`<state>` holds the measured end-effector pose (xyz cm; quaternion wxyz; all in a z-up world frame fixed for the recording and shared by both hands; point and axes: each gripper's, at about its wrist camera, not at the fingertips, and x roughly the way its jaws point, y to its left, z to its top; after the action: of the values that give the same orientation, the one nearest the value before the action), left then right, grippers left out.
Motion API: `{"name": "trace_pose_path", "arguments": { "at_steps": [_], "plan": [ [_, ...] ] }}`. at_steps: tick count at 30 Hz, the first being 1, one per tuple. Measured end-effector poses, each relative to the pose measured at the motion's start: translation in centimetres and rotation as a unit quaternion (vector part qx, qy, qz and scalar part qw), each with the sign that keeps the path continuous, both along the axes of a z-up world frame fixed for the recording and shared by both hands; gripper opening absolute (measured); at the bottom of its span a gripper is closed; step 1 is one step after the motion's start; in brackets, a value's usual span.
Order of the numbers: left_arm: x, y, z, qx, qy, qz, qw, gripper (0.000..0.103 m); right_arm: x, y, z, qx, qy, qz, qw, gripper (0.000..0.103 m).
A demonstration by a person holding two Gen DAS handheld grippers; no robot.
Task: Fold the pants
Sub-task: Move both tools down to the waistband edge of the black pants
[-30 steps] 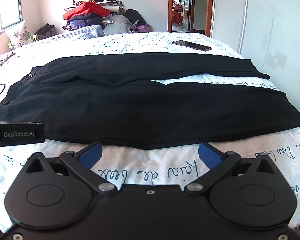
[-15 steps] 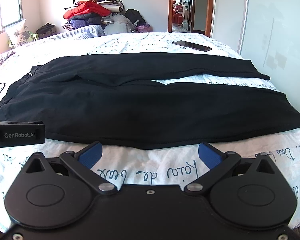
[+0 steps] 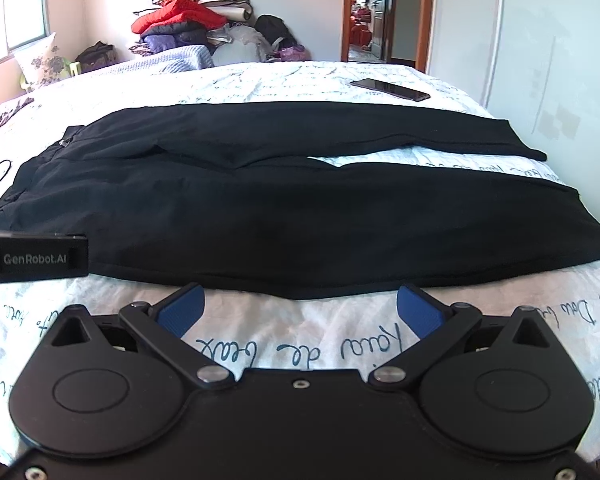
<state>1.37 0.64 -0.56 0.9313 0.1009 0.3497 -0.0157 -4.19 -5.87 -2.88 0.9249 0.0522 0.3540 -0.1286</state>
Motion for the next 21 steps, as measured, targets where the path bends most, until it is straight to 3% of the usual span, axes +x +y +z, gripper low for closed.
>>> {"name": "trace_pose_path", "arguments": {
  "at_steps": [5, 11, 14, 18, 21],
  "plan": [
    [2.5, 2.0, 0.4, 0.009, -0.011, 0.036, 0.9993, 0.102, 1.9, -0.3, 0.7, 0.017, -0.008, 0.035, 0.999, 0.103],
    [9.0, 7.8, 2.0, 0.003, -0.014, 0.097, 0.9952, 0.102, 7.7, 1.0, 3.4, -0.014, -0.077, 0.129, 0.989, 0.103],
    [12.4, 10.5, 2.6, 0.02, -0.016, 0.115, 0.993, 0.102, 13.3, 2.9, 3.9, -0.053, -0.065, 0.211, 0.974, 0.103],
    [16.4, 13.3, 3.5, 0.039, -0.03, 0.126, 0.9908, 0.102, 21.4, 4.2, 4.5, -0.07, -0.066, 0.239, 0.966, 0.103],
    [19.6, 15.0, 4.0, 0.027, -0.023, 0.125, 0.9915, 0.102, 28.6, 4.5, 4.3, -0.067, -0.048, 0.274, 0.958, 0.103]
  ]
}}
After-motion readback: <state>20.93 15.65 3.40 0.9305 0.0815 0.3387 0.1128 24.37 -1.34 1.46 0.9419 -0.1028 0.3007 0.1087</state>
